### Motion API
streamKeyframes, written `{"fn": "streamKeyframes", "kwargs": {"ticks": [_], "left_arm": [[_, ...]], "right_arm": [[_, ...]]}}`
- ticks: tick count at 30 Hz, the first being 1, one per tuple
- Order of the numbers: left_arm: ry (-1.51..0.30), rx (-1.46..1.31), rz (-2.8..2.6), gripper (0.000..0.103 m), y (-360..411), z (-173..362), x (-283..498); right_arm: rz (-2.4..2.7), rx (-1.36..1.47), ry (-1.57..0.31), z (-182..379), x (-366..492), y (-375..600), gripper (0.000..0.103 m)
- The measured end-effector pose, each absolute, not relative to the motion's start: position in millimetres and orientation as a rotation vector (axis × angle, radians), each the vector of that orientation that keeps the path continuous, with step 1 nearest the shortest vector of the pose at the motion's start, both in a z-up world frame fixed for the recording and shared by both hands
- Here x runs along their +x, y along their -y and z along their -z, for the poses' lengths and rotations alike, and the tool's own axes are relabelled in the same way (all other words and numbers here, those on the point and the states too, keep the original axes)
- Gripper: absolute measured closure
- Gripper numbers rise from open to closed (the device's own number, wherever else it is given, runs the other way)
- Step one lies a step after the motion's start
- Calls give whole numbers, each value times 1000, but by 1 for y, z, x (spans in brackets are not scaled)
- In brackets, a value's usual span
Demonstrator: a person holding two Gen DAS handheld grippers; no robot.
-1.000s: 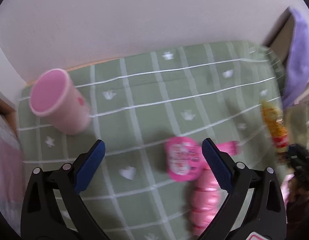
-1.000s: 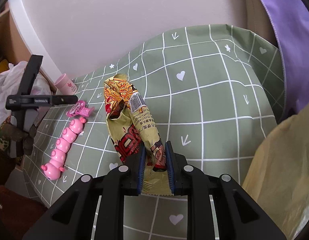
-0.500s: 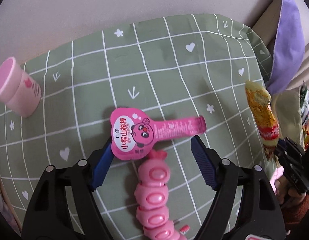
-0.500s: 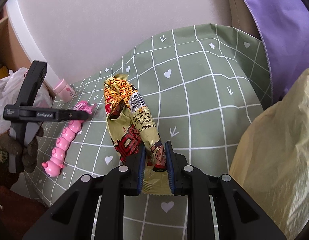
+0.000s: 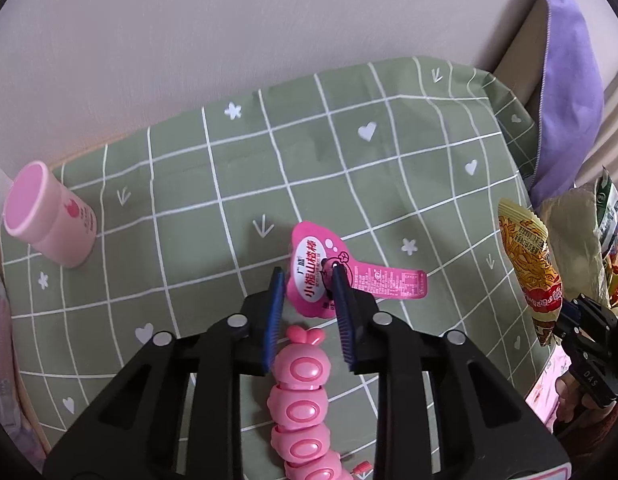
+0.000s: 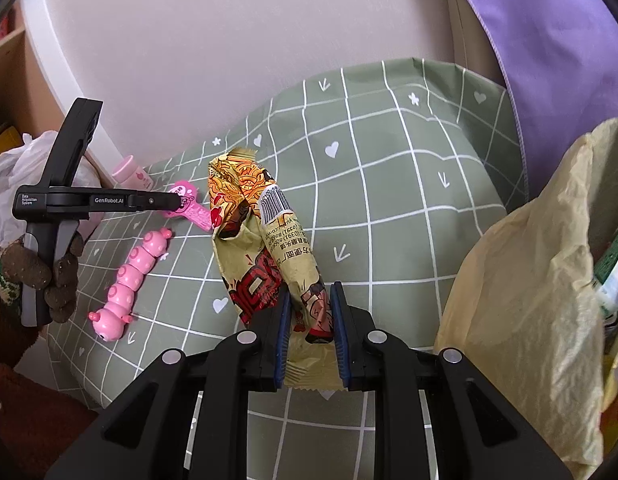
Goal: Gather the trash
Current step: 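Grasp the pink candy stick with the left tool while the right tool holds the chip bag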
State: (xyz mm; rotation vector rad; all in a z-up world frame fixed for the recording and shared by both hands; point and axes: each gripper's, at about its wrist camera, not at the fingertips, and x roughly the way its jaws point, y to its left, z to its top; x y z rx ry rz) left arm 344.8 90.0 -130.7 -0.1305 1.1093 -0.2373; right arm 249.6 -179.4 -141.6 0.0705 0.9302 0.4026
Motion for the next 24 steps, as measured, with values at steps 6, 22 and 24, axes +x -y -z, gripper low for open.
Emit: {"fn": "streamKeyframes", "kwargs": {"ticks": [6,22,24], "left_arm": [[-1051,-130,231,86,-95,109,334],[-933,-178,262,68,-106,77,310],[-920,-200,249,48,-114,77,309]], "right_arm": [[-413,37,-900,131,244,180,83],[-413,50,-881,124,236,192,83],[-411,60,-879,125,235,194,83]]}}
